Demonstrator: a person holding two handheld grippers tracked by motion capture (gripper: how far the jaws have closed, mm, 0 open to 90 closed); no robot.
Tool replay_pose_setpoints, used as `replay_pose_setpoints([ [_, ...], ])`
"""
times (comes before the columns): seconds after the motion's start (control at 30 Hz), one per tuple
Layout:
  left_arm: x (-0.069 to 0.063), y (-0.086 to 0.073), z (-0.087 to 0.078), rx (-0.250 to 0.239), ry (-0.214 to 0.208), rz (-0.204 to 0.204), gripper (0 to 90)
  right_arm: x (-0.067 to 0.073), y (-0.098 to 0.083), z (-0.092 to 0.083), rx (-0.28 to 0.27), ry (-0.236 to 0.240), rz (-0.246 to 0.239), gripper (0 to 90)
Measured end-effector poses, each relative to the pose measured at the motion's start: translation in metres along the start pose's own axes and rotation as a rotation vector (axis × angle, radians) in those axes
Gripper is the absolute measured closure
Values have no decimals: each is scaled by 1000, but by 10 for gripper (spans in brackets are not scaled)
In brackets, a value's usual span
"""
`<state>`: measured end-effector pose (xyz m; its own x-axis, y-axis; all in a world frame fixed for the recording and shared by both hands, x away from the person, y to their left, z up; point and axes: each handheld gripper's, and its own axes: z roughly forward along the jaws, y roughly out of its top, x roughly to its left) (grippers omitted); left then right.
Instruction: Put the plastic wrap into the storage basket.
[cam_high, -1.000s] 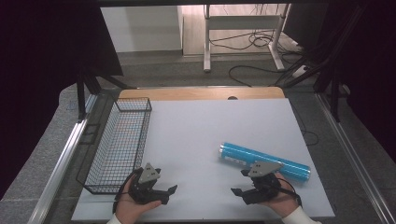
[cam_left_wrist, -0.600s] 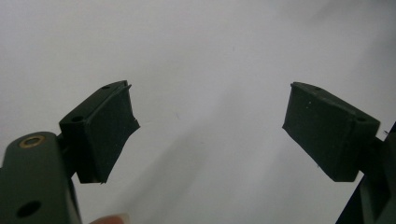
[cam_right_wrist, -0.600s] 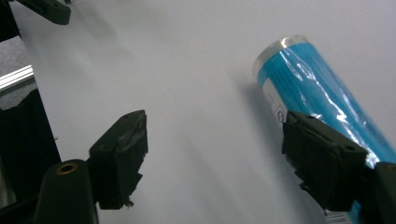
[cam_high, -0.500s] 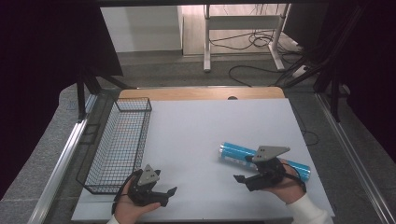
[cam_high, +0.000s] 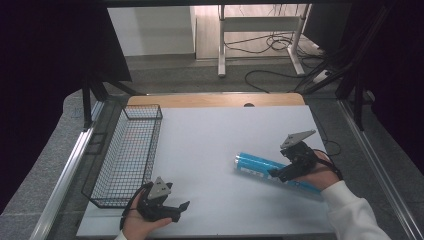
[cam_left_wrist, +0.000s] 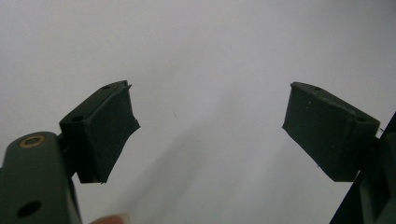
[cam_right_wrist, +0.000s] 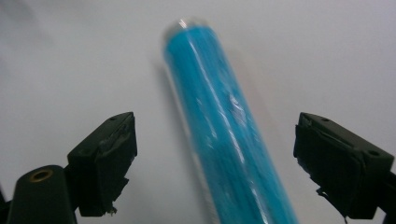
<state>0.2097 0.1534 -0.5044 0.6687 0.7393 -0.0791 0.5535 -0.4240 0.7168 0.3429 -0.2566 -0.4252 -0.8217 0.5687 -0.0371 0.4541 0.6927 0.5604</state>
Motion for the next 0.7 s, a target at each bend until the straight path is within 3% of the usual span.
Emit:
replay_pose_setpoints([
  [0.07, 0, 0, 1, 2, -1, -1, 159, -3, -2, 2, 21, -1, 5, 125],
  [0.13, 0, 0, 1, 6, -3, 2, 159, -11, -8, 6, 76, 21, 2, 124],
  [0.3, -1, 0, 1, 7, -3, 5, 159, -18, -16, 15, 139, 12, 5, 125],
  [0.43, -1, 0, 1, 7, -2, 5, 161, -18, -18, 21, 171, 12, -2, 124],
  [0.7, 0, 0, 1, 7, 1, 2, 162, -22, -23, 42, 291, 18, -30, 161],
])
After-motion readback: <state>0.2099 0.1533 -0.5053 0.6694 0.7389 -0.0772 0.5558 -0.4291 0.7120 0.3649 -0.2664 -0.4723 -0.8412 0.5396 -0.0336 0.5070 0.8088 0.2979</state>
